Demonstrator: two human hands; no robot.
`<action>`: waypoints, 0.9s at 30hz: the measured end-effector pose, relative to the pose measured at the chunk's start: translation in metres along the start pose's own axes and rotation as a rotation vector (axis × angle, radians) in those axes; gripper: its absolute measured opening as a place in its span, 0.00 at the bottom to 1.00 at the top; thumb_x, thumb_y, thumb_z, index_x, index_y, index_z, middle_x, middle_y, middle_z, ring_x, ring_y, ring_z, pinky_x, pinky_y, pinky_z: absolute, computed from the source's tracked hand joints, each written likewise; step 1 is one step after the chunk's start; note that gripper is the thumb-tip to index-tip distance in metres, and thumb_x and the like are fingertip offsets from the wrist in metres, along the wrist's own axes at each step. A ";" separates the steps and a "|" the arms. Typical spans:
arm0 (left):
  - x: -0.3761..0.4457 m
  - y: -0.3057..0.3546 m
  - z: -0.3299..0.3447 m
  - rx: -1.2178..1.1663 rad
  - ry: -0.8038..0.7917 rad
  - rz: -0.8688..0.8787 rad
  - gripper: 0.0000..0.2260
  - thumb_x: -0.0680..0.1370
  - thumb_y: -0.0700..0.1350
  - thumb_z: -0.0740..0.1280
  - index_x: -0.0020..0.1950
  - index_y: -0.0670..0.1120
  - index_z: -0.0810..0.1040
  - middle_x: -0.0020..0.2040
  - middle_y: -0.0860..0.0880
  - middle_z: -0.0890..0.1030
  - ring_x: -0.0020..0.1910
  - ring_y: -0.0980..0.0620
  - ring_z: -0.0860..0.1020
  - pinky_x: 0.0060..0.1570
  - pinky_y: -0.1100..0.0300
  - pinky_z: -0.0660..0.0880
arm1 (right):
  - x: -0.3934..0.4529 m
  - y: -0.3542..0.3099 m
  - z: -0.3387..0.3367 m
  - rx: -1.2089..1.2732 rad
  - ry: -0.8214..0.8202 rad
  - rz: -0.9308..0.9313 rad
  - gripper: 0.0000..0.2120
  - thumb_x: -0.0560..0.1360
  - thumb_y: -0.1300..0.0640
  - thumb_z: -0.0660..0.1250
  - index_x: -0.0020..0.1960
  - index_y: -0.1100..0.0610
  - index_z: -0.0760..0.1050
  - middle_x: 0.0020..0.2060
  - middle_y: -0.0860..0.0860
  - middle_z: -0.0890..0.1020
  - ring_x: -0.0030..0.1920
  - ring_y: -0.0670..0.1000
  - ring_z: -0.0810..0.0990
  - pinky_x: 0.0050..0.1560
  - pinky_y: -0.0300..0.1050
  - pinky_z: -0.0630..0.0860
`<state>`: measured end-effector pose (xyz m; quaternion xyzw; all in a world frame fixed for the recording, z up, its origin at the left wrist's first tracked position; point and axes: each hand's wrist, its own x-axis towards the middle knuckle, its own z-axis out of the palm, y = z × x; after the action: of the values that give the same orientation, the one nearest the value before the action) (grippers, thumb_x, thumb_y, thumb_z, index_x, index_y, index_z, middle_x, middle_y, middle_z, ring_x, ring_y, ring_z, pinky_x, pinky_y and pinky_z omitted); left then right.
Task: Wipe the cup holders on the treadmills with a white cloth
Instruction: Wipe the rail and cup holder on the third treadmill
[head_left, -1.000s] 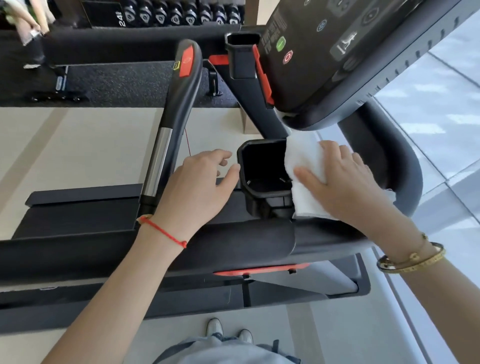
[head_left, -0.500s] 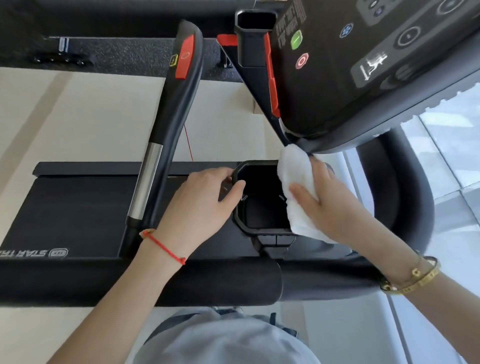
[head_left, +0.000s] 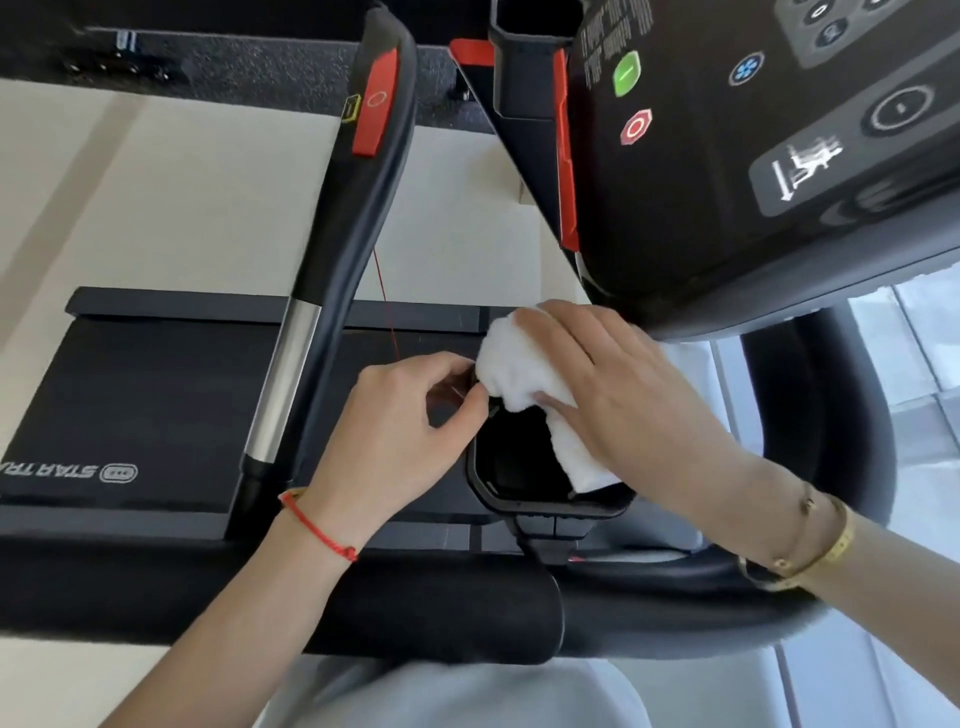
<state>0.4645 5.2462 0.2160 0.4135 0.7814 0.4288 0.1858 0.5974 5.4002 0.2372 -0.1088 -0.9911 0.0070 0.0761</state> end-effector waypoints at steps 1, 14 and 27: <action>-0.001 -0.001 -0.001 0.000 0.002 0.002 0.05 0.77 0.45 0.70 0.51 0.51 0.85 0.41 0.63 0.83 0.44 0.65 0.81 0.48 0.72 0.76 | 0.010 0.004 0.001 0.020 -0.031 -0.033 0.23 0.75 0.58 0.65 0.69 0.62 0.70 0.61 0.57 0.76 0.58 0.59 0.76 0.60 0.53 0.74; -0.004 -0.006 0.000 -0.002 0.006 0.034 0.07 0.78 0.45 0.70 0.54 0.50 0.84 0.44 0.62 0.83 0.45 0.65 0.81 0.50 0.74 0.74 | 0.012 0.006 0.008 -0.007 -0.048 -0.028 0.24 0.78 0.49 0.57 0.67 0.64 0.71 0.57 0.58 0.78 0.57 0.58 0.77 0.61 0.52 0.75; 0.000 -0.008 -0.001 0.017 -0.028 0.051 0.09 0.78 0.47 0.68 0.57 0.52 0.83 0.46 0.61 0.83 0.47 0.62 0.81 0.51 0.66 0.77 | -0.015 -0.002 0.003 0.113 -0.036 0.144 0.27 0.77 0.55 0.67 0.73 0.61 0.65 0.63 0.56 0.74 0.61 0.57 0.75 0.63 0.44 0.70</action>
<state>0.4602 5.2436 0.2100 0.4407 0.7715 0.4211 0.1823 0.6107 5.3949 0.2324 -0.1754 -0.9800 0.0701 0.0633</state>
